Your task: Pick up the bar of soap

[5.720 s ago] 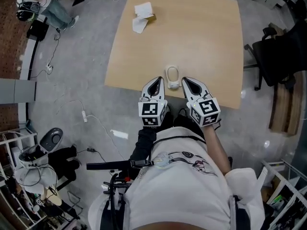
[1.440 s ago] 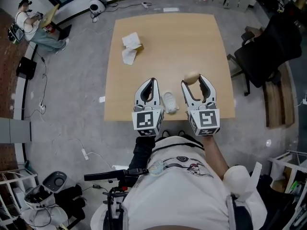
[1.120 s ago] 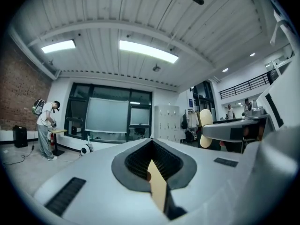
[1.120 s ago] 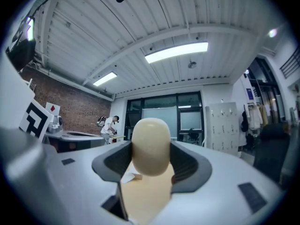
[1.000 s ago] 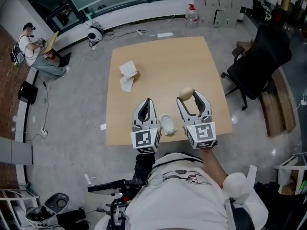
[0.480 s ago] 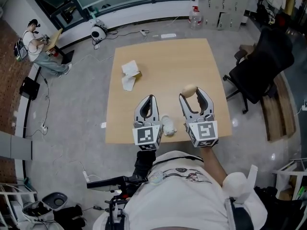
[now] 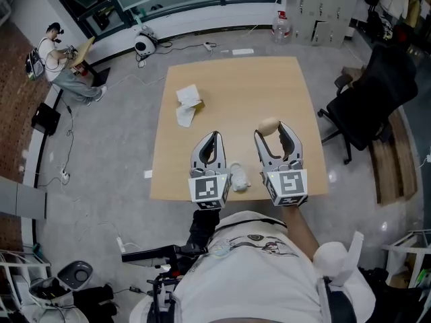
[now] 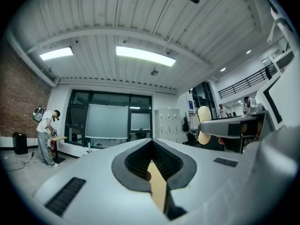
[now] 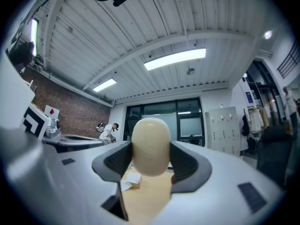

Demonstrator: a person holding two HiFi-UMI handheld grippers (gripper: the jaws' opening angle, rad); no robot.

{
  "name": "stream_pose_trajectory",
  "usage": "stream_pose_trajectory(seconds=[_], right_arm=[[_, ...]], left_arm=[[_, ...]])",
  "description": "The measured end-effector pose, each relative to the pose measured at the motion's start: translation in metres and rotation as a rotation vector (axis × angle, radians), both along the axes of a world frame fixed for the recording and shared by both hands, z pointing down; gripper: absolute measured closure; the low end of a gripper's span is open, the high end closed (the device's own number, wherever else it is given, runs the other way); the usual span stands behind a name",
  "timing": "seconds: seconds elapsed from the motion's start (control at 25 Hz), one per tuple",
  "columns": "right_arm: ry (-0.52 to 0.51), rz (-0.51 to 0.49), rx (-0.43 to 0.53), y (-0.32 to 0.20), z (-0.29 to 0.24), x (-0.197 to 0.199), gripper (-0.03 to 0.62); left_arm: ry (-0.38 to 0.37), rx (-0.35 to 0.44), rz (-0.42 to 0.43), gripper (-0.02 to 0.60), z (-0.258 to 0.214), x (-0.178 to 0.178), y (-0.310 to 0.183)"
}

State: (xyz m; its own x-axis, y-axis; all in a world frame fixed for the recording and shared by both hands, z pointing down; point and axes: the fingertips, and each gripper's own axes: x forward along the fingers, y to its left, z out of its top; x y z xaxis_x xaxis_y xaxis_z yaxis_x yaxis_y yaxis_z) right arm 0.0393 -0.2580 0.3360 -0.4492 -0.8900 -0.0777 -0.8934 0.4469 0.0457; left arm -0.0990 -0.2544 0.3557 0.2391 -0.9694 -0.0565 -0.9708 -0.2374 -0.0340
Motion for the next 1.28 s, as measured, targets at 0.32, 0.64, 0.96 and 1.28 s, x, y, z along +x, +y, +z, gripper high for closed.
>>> stream_pose_trajectory(seconds=[0.32,0.64,0.96,1.28], right_arm=[[-0.002,-0.002,0.008,-0.0015,-0.0017,0.0004,0.345],[-0.008,-0.007,0.005,-0.0031,0.0013,-0.0024,0.345],[-0.007,-0.016,0.011,-0.0049,0.0032,-0.0039,0.345],[0.005,-0.012,0.014,-0.0082,0.0031,-0.0051,0.345]], left_arm=[[-0.006,-0.001,0.0,0.58,-0.0007,0.0017,-0.002],[-0.004,-0.01,-0.002,0.58,0.0014,-0.0019,-0.0032],[-0.007,-0.011,-0.009,0.58,0.0044,-0.0028,-0.0058],[-0.007,-0.014,-0.013,0.58,0.0036,-0.0047,-0.008]])
